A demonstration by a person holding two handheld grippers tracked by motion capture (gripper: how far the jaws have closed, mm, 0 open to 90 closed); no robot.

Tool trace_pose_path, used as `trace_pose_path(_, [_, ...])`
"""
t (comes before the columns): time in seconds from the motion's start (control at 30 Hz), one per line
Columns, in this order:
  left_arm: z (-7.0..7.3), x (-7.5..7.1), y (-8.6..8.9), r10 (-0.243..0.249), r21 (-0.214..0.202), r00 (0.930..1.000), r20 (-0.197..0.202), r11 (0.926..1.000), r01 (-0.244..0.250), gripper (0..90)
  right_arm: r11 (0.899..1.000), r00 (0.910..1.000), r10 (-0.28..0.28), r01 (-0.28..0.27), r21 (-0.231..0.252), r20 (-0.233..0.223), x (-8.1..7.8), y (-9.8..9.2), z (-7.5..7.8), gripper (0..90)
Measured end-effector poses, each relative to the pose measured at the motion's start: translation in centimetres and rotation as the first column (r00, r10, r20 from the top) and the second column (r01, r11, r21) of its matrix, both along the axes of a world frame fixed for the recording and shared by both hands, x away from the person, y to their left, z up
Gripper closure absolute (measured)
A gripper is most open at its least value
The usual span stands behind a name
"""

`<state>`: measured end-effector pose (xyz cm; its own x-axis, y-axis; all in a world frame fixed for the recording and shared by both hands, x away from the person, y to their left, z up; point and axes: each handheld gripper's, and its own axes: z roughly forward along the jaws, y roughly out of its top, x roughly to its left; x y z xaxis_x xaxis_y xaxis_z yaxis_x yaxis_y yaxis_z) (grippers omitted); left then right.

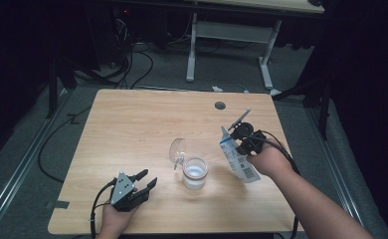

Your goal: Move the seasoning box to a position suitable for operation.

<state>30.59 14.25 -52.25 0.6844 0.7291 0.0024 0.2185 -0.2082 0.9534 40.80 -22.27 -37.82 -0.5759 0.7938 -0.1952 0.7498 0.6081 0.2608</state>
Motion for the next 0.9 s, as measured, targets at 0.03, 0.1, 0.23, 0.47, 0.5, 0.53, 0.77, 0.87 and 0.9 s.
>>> trace_pose_path(0.03, [0.0, 0.0, 0.0, 0.0, 0.0, 1.0, 0.0, 1.0, 0.0, 53.7, 1.0, 1.0, -0.002, 0.002, -0.001, 0.001, 0.1, -0.1, -0.1, 89.8])
trace_pose_path(0.1, [0.0, 0.0, 0.0, 0.0, -0.001, 1.0, 0.0, 1.0, 0.0, 53.7, 1.0, 1.0, -0.008, 0.008, -0.008, 0.005, 0.3, -0.3, -0.3, 89.7])
trace_pose_path(0.23, [0.0, 0.0, 0.0, -0.001, -0.001, 1.0, 0.0, 1.0, 0.001, 53.7, 1.0, 0.9997, -0.019, 0.02, -0.013, 0.013, 0.6, -0.6, -1.0, 89.7])
trace_pose_path(0.47, [0.0, 0.0, 0.0, -0.002, -0.002, 1.0, 0.0, 1.0, 0.002, 53.7, 0.999, 0.9984, -0.04, 0.04, 0.0, 0.04, 1.1, -1.0, -1.6, 89.7])
trace_pose_path(0.5, [0.0, 0.0, 0.0, -0.002, -0.002, 1.0, 0.0, 1.0, 0.002, 53.7, 0.999, 0.9979, -0.044, 0.044, 0.0, 0.048, 1.1, -1.1, -1.7, 89.7])
trace_pose_path(0.53, [0.0, 0.0, 0.0, -0.002, -0.001, 1.0, -0.001, 1.0, 0.002, 53.6, 0.999, 0.9974, -0.046, 0.046, 0.007, 0.055, 1.1, -1.2, -1.8, 89.7])
trace_pose_path(0.77, [0.0, 0.1, 0.0, -0.004, 0.002, 1.0, -0.007, 1.0, 0.004, 53.7, 0.993, 0.9867, -0.096, 0.086, 0.085, 0.131, 1.0, -2.3, -1.8, 89.8])
trace_pose_path(0.87, [-0.1, 0.1, -0.1, -0.005, 0.0, 0.9999, -0.012, 1.0, 0.005, 53.7, 0.988, 0.9794, -0.114, 0.094, 0.125, 0.166, 0.7, -2.7, -1.8, 89.9])
trace_pose_path(0.9, [-0.1, 0.1, -0.1, -0.005, -0.001, 0.9999, -0.015, 1.0, 0.005, 53.6, 0.985, 0.9761, -0.119, 0.094, 0.143, 0.182, 0.5, -2.8, -1.9, 89.8])
